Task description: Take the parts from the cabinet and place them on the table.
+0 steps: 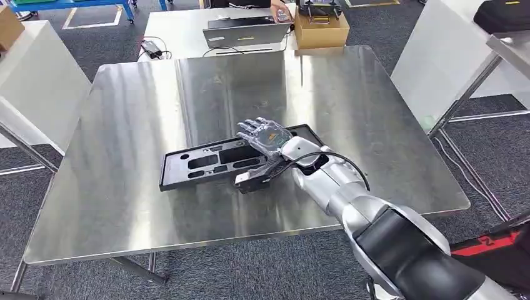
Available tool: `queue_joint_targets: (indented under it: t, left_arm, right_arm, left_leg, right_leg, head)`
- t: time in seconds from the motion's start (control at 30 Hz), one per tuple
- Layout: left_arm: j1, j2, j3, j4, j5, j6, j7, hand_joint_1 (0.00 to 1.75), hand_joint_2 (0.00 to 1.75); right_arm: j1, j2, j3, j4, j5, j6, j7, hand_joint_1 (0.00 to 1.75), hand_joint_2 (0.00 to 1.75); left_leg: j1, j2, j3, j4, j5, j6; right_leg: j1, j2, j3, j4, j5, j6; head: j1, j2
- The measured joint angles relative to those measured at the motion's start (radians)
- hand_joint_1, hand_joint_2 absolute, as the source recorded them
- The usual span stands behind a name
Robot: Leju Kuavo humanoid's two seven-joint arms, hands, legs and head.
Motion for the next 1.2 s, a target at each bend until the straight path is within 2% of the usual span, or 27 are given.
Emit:
queue_joint_targets:
  t: [0.23,0.43,0.6,0.73,0.83,0.97,1.07,1.2]
  left_arm:
    - [0.002,0.0,0.0,0.002,0.0,0.006,-0.002,0.0,0.0]
    - [0.004,0.0,0.0,0.003,0.002,0.009,-0.009,0.0,0.0]
    - [0.007,0.0,0.0,0.004,0.009,0.011,-0.017,0.0,0.0]
    - [0.01,-0.003,0.0,0.005,0.012,0.015,-0.02,0.0,0.0]
    - [0.006,-0.021,0.0,0.005,0.014,0.051,-0.002,0.0,0.0]
    - [0.003,-0.038,0.0,0.005,0.015,0.053,0.003,0.0,0.0]
    - [0.003,-0.043,0.0,0.005,0.016,0.053,0.002,0.0,0.0]
    - [0.003,-0.042,0.0,0.005,0.024,0.051,-0.006,0.0,0.0]
  right_arm:
    - [-0.001,0.0,0.003,0.0,-0.045,0.004,-0.005,0.0,0.0]
    - [0.004,0.005,-0.033,-0.04,-0.215,0.014,-0.079,0.0,0.0]
    - [0.043,0.006,-0.093,-0.194,-0.417,0.068,-0.124,0.0,0.0]
    - [0.123,0.005,-0.16,-0.398,-0.715,0.144,-0.164,0.0,0.0]
    - [0.187,0.006,-0.194,-0.583,-0.918,0.206,-0.142,0.0,0.0]
    - [0.238,0.005,-0.215,-0.759,-0.988,0.229,-0.118,0.0,0.0]
    - [0.257,0.003,-0.224,-0.821,-1.0,0.232,-0.116,0.0,0.0]
    - [0.299,-0.001,-0.241,-0.913,-1.12,0.25,-0.127,0.0,0.0]
  left_leg:
    - [0.0,0.0,0.0,0.0,0.0,0.0]
    - [0.0,0.0,0.0,0.0,0.0,0.0]
    - [0.0,0.0,0.0,0.0,0.0,0.0]
    - [0.0,0.0,0.0,0.0,0.0,0.0]
    - [0.0,0.0,0.0,0.0,0.0,0.0]
    - [-0.001,0.0,0.0,0.0,0.0,0.0]
    - [-0.001,0.0,0.0,0.0,0.0,0.0]
    - [-0.001,0.0,0.001,0.0,0.0,0.0]
  right_leg:
    - [0.0,0.0,0.0,0.0,0.0,0.0]
    - [0.0,0.0,0.0,0.0,0.0,0.0]
    - [0.0,0.0,0.0,0.0,0.0,0.0]
    - [0.0,0.0,0.0,0.0,0.0,0.0]
    - [0.0,0.0,0.0,0.0,0.0,0.0]
    - [0.0,0.0,0.0,0.0,0.0,0.0]
    - [-0.001,0.0,0.0,-0.001,0.0,0.0]
    - [-0.001,0.0,0.0,-0.001,0.0,0.0]
  head:
    - [0.0,0.0]
    - [0.0,0.0]
    - [0.0,0.0]
    - [0.0,0.0]
    - [0.0,0.0]
    - [0.0,0.0]
    - [0.0,0.0]
    - [0.0,0.0]
